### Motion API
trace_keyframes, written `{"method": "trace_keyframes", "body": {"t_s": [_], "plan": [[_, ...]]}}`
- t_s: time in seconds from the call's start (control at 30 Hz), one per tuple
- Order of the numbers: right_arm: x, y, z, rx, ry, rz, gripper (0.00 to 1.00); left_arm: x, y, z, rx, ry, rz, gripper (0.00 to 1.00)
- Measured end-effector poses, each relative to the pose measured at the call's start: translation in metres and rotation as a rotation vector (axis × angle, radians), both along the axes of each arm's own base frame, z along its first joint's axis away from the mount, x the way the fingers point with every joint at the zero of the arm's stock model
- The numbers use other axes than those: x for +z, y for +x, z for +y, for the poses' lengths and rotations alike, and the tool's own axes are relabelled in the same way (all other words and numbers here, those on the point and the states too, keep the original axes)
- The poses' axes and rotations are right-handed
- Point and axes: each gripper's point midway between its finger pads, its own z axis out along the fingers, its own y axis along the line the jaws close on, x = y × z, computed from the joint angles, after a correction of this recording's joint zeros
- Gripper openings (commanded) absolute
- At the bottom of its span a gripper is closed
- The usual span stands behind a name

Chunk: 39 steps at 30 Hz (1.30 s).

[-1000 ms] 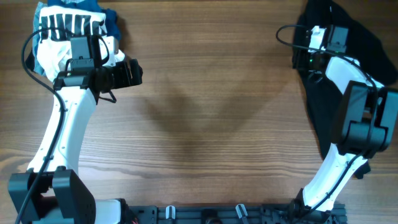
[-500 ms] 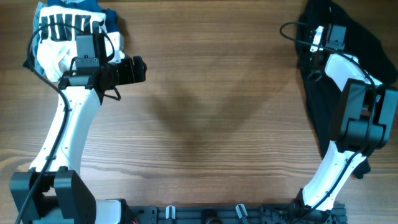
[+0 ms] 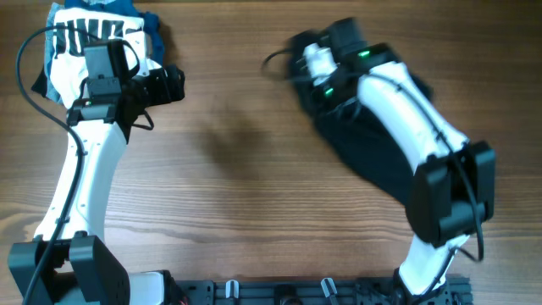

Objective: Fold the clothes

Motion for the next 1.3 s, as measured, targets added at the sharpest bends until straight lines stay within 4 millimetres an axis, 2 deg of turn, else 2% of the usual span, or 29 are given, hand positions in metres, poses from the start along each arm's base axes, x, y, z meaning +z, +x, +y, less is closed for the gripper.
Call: {"method": "trace_keyframes", "body": {"t_s": [0.07,0.1,0.17,0.27,0.3,0.4,0.5,0.57,0.67,0.73,0.87,1.03,1.1,1.2,1.3], "plan": [[0.006,-0.026,0.018,0.076,-0.004,0.039,0.04,-0.003,-0.003,0.004,0.01,-0.001,0.016,0.88],[0.008,-0.032,0.022,0.092,-0.001,0.046,0.04,-0.004,-0.004,0.006,0.014,-0.002,0.022,0.88],[0.013,-0.03,0.022,0.089,0.01,0.03,0.04,-0.004,-0.005,0.006,0.015,-0.003,0.028,0.88],[0.026,-0.013,0.014,0.045,0.039,-0.032,0.04,-0.005,-0.006,0.003,0.009,-0.003,0.032,0.86],[0.044,0.008,-0.004,-0.016,0.07,-0.108,0.04,-0.005,-0.006,0.001,0.005,-0.002,0.032,0.86],[0.074,0.048,-0.044,-0.139,0.123,-0.251,0.04,-0.006,-0.007,-0.011,-0.026,-0.002,0.035,0.85],[0.09,0.079,-0.083,-0.227,0.161,-0.348,0.04,-0.006,-0.009,-0.031,-0.072,-0.001,0.039,0.84],[0.099,0.096,-0.1,-0.26,0.181,-0.411,0.04,-0.006,-0.01,-0.045,-0.107,0.0,0.038,0.83],[0.104,0.108,-0.101,-0.257,0.202,-0.459,0.04,-0.007,-0.015,-0.068,-0.161,0.007,0.045,0.83],[0.098,0.109,-0.095,-0.245,0.211,-0.448,0.04,-0.008,-0.018,-0.078,-0.185,0.014,0.049,0.83],[0.085,0.108,-0.092,-0.239,0.211,-0.409,0.04,-0.01,-0.035,-0.131,-0.321,0.038,0.055,0.84],[0.082,0.104,-0.092,-0.244,0.211,-0.386,0.04,-0.003,-0.051,-0.203,-0.503,0.057,-0.021,0.86],[0.081,0.103,-0.093,-0.249,0.214,-0.377,0.04,-0.006,-0.053,-0.232,-0.563,0.06,-0.057,0.87],[0.081,0.102,-0.096,-0.254,0.235,-0.365,0.04,-0.022,-0.041,-0.261,-0.595,0.052,-0.096,0.9],[0.082,0.101,-0.104,-0.27,0.259,-0.351,0.04,-0.051,-0.029,-0.279,-0.594,0.037,-0.089,0.96]]}}
